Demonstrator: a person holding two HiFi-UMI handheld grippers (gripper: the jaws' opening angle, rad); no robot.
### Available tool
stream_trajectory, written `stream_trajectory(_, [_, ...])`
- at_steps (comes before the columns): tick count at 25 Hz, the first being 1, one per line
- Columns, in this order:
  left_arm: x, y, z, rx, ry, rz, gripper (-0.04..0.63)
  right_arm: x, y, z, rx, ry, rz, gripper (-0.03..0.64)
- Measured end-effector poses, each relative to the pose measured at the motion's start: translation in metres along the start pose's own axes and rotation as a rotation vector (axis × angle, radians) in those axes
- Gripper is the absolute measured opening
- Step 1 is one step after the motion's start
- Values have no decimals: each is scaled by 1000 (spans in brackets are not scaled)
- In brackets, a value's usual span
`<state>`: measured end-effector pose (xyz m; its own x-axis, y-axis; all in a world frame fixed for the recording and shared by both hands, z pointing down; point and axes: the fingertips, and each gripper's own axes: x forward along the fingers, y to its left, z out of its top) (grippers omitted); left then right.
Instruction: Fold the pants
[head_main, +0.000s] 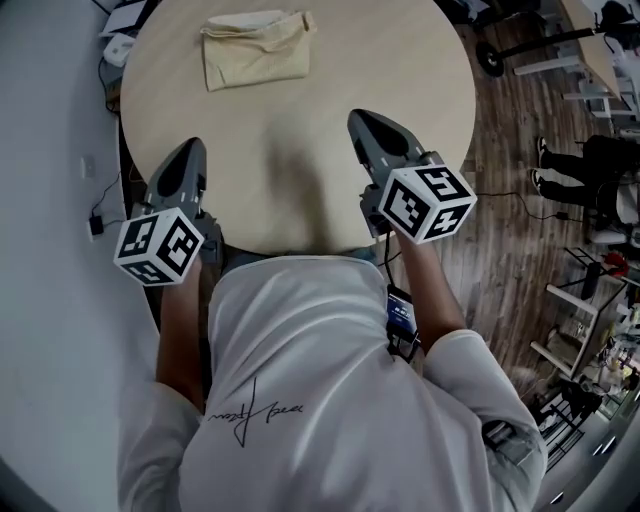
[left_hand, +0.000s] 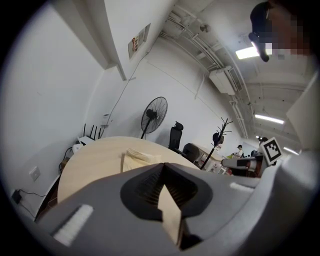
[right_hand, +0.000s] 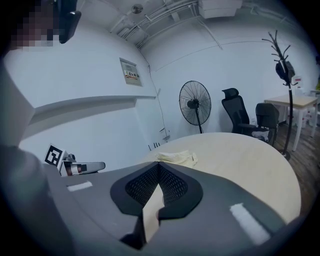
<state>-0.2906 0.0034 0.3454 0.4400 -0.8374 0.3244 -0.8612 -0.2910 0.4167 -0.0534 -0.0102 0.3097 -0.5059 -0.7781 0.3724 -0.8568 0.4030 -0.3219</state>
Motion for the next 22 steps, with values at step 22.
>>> stream_trajectory(22, [-17,-39,-19,162,-6,-33,52,-54,5,-23,-68,-7,-43,-6])
